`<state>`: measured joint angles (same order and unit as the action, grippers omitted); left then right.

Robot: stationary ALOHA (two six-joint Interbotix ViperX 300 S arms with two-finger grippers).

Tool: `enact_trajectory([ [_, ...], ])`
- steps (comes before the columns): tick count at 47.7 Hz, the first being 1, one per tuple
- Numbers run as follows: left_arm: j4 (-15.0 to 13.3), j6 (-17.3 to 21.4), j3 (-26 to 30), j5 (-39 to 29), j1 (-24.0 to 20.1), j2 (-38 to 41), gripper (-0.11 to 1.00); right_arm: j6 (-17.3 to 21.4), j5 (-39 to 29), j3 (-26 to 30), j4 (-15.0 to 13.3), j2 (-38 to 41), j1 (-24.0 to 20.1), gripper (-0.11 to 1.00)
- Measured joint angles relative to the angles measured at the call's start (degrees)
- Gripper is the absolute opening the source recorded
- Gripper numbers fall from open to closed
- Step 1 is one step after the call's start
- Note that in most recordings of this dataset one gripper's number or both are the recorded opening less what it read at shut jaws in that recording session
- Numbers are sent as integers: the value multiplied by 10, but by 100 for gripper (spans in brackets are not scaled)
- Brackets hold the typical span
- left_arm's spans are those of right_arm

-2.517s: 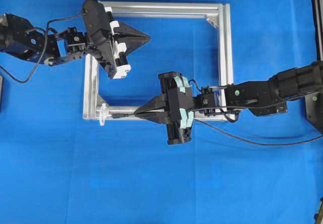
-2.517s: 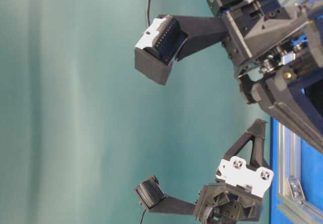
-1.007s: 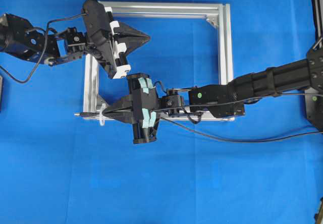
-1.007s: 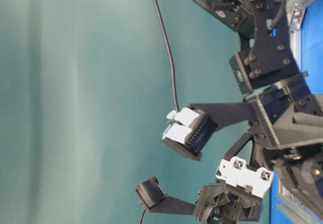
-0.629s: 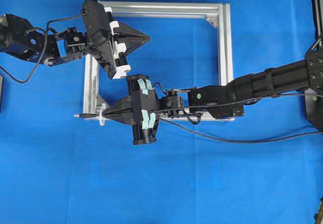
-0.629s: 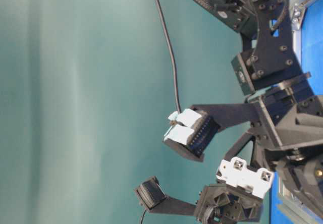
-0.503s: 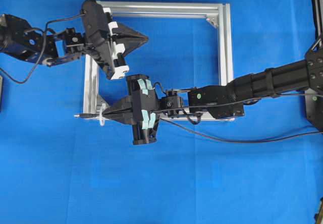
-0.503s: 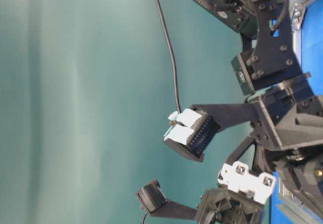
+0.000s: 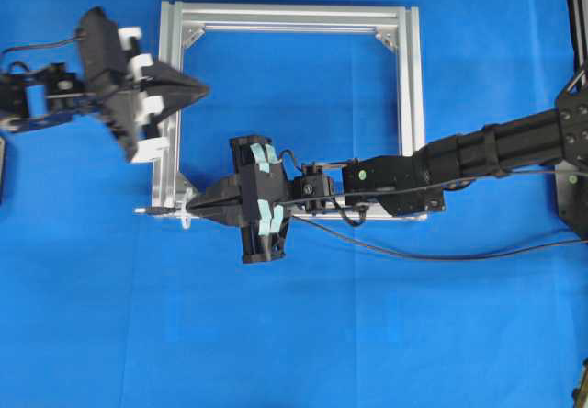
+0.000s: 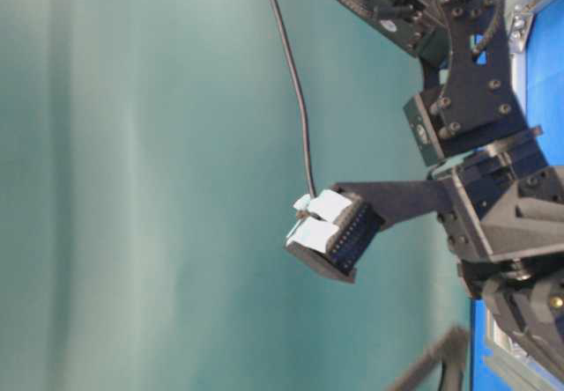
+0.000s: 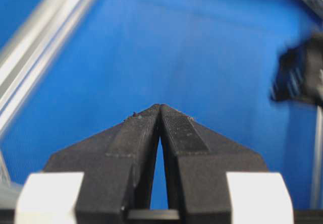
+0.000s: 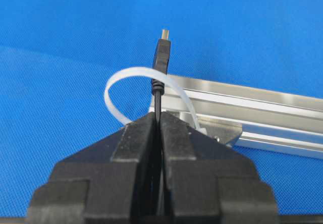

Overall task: Insert the wire through the string loop located on the left side.
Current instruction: 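Move the open left gripper toward the plug tip past the loop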

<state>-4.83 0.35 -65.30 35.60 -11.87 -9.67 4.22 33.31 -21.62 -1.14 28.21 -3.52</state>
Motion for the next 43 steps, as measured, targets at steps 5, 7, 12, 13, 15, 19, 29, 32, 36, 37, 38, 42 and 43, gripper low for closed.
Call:
enact_trajectory([
  [5,0,-3,-33,-19,2,-47,2,0,-1,-1,0,0,0,0],
  [7,0,-5,-46,-24,1,-63,2,0,-2,-1,0,0,0,0],
  [12,0,-7,-77,-29,1,-105,2,0,-3,0,0,0,0,0],
  [13,0,-7,-83,-29,2,-113,2,0,-4,0,0,0,0,0],
  [15,0,-7,-94,-30,2,-128,2,0,-4,-1,0,0,0,0],
  [19,0,-9,-116,-31,-1,-162,2,0,-4,0,0,0,0,0],
  [29,0,-31,-134,-33,1,-195,2,0,-4,-1,0,0,0,0],
  [32,0,-35,-134,-39,10,-195,2,0,-4,0,0,0,1,0],
  [36,-1,-37,-134,-41,26,-194,2,0,-4,0,0,0,0,0],
  [37,0,-37,-134,-41,33,-194,2,0,-4,-1,0,0,0,0],
  [38,-1,-37,-134,-41,43,-194,2,0,-4,0,0,0,0,0],
  [42,0,-36,-134,-41,82,-194,2,0,-4,-1,0,0,0,0],
  [43,0,-37,-134,-41,91,-194,2,0,-4,0,0,0,0,0],
])
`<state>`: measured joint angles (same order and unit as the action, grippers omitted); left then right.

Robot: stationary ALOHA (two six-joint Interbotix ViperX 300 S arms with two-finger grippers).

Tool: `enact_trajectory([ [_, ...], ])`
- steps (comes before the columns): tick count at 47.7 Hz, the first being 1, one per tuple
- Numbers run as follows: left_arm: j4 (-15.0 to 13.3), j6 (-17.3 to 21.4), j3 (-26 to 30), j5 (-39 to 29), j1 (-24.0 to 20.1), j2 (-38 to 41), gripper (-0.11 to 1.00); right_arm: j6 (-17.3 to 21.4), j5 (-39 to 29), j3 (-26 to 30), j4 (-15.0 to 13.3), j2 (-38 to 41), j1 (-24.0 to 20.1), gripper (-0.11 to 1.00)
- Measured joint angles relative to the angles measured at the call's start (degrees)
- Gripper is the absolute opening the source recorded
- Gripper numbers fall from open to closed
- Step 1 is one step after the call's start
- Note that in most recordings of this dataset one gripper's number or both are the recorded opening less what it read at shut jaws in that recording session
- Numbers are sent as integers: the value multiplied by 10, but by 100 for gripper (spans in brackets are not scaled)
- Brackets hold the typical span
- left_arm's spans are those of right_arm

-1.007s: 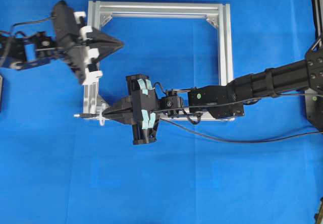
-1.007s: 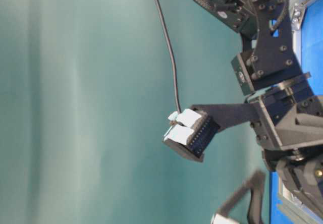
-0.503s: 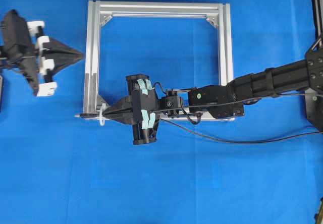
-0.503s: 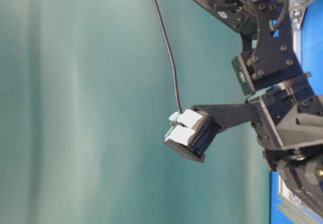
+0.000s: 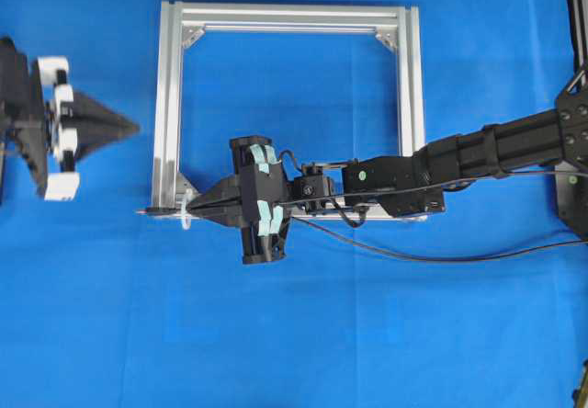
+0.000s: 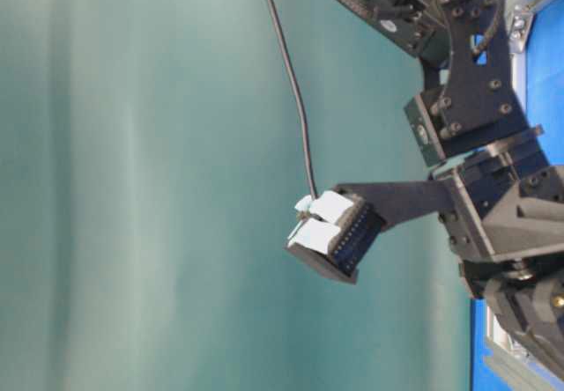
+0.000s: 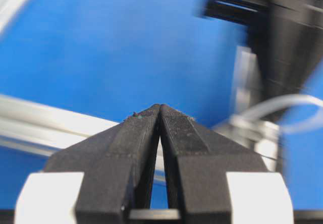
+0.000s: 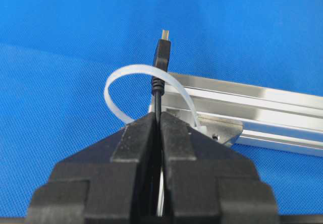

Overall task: Insert the wire through the string loop located on the left side.
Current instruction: 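Move the open left gripper toward the plug tip past the loop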

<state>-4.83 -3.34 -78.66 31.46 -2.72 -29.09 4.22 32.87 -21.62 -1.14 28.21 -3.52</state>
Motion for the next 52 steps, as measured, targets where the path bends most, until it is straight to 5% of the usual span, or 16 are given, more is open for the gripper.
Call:
enact_trajectory([
  [13,0,2,11,0,144,3,2,0,0,0,0,0,0,0],
  [36,0,9,39,0,151,63,3,0,0,-1,0,0,0,0],
  [41,0,10,40,-4,147,69,22,0,0,0,0,0,0,0],
  [52,0,10,40,-6,142,69,87,0,0,0,0,0,0,0],
])
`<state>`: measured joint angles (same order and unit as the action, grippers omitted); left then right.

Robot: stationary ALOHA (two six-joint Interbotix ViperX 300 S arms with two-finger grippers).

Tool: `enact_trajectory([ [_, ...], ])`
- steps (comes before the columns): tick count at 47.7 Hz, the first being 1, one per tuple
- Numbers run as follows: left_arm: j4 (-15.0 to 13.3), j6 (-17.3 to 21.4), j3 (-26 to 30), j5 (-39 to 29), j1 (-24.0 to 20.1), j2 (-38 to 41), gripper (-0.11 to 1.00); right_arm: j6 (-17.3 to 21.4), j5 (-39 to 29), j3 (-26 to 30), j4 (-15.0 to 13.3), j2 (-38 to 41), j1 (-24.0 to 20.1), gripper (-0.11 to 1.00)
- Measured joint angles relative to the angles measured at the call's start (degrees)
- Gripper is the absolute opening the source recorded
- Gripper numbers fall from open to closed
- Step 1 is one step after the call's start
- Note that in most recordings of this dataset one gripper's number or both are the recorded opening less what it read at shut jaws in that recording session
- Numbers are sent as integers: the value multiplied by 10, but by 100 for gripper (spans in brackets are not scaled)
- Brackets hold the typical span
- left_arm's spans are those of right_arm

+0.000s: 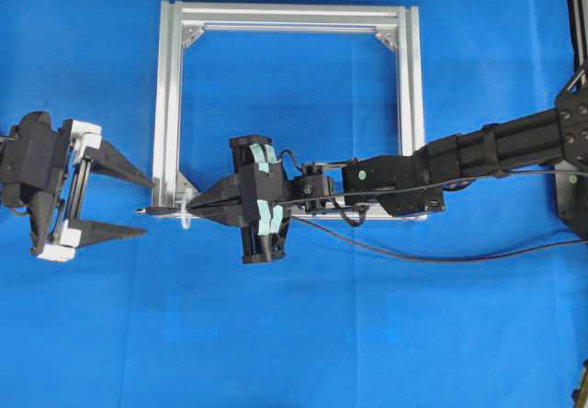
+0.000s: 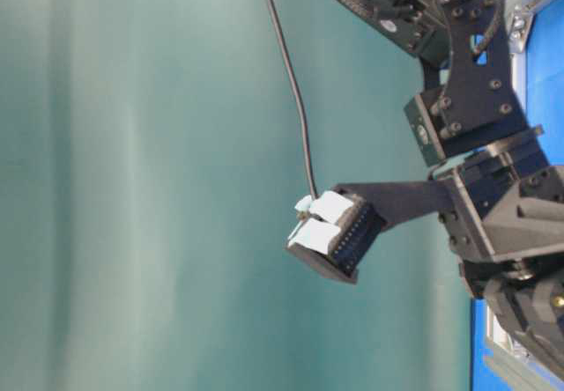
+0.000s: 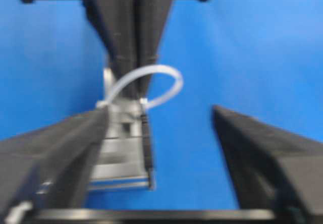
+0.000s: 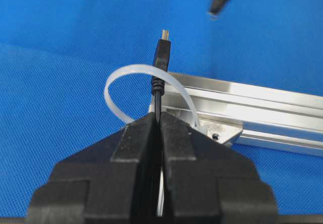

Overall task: Insert the wire through the string loop located on the left side.
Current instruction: 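Move the open left gripper toward the plug tip past the loop, then close the left gripper on the plug protruding through the loop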

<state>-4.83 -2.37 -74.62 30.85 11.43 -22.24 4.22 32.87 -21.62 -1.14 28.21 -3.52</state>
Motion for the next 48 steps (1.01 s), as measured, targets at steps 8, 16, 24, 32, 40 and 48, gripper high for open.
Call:
enact_trajectory([
  [8,0,0,0,0,0,-1,84,0,-1,0,0,0,0,0],
  [16,1,1,1,0,0,4,84,0,-1,0,0,0,1,0],
  [24,1,1,5,11,-4,40,84,0,-1,0,0,0,0,0],
  [32,1,1,14,49,-5,108,84,0,-3,-1,0,0,0,0],
  [40,1,3,27,62,-5,149,84,0,-4,-1,0,0,0,0],
  [48,1,3,29,63,-5,156,84,0,-4,0,0,0,0,0],
])
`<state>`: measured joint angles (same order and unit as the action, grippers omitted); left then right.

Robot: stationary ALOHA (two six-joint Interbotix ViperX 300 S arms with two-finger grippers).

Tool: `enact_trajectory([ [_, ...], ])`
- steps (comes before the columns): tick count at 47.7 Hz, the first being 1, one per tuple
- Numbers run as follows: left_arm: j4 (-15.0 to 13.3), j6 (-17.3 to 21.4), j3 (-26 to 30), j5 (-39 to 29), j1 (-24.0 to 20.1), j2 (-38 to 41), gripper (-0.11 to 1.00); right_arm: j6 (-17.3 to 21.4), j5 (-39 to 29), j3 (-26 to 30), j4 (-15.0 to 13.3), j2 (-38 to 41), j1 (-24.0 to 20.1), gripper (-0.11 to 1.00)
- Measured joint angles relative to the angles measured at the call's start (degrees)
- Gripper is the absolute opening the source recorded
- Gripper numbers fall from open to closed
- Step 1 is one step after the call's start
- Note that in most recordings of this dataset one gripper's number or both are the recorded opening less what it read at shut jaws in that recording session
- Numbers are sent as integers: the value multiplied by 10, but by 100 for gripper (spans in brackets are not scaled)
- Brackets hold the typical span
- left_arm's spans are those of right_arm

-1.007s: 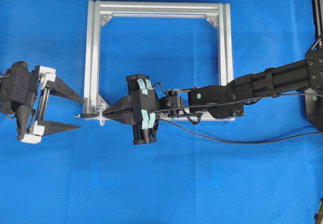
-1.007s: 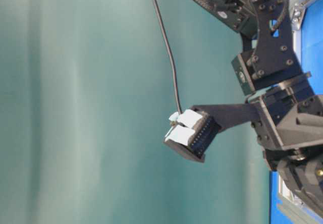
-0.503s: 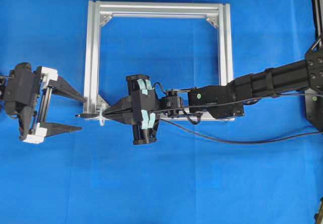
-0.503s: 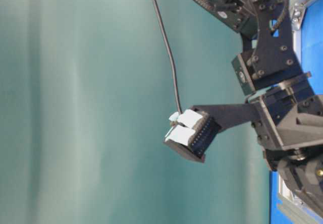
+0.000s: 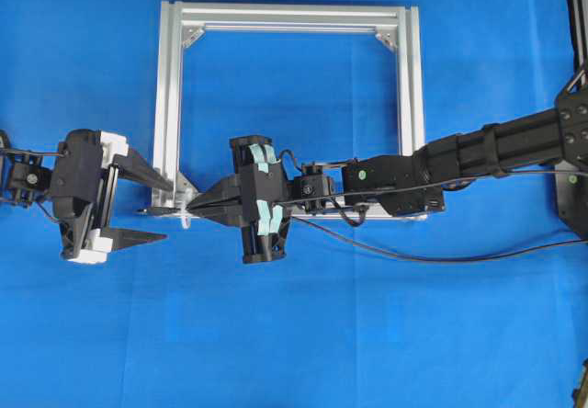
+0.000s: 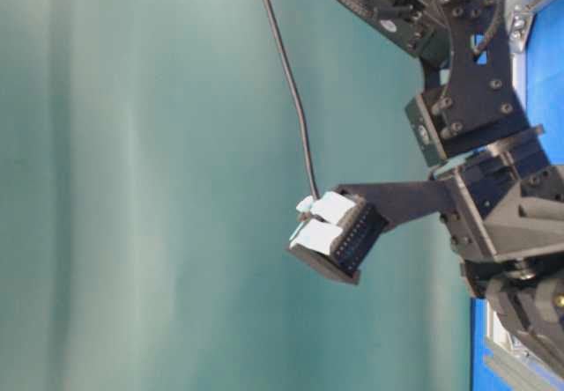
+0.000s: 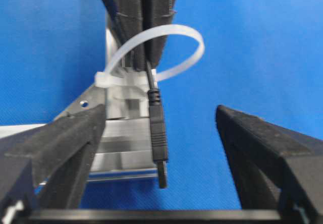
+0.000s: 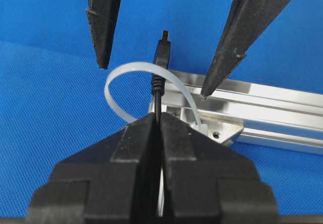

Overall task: Insert the wire through the string loop located on the left side.
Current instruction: 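Close the left gripper on the plug protruding through the loop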

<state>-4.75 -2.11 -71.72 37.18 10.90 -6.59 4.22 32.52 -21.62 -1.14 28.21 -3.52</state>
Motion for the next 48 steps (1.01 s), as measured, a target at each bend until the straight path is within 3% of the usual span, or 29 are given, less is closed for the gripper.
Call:
enact_trajectory([
  [36,0,0,1,-1,-1,1,79,0,-1,-1,0,0,0,0],
  [40,0,0,2,-10,-1,0,68,0,0,0,0,0,1,0],
  [48,0,-1,7,-31,-2,0,20,0,0,0,0,0,0,0],
])
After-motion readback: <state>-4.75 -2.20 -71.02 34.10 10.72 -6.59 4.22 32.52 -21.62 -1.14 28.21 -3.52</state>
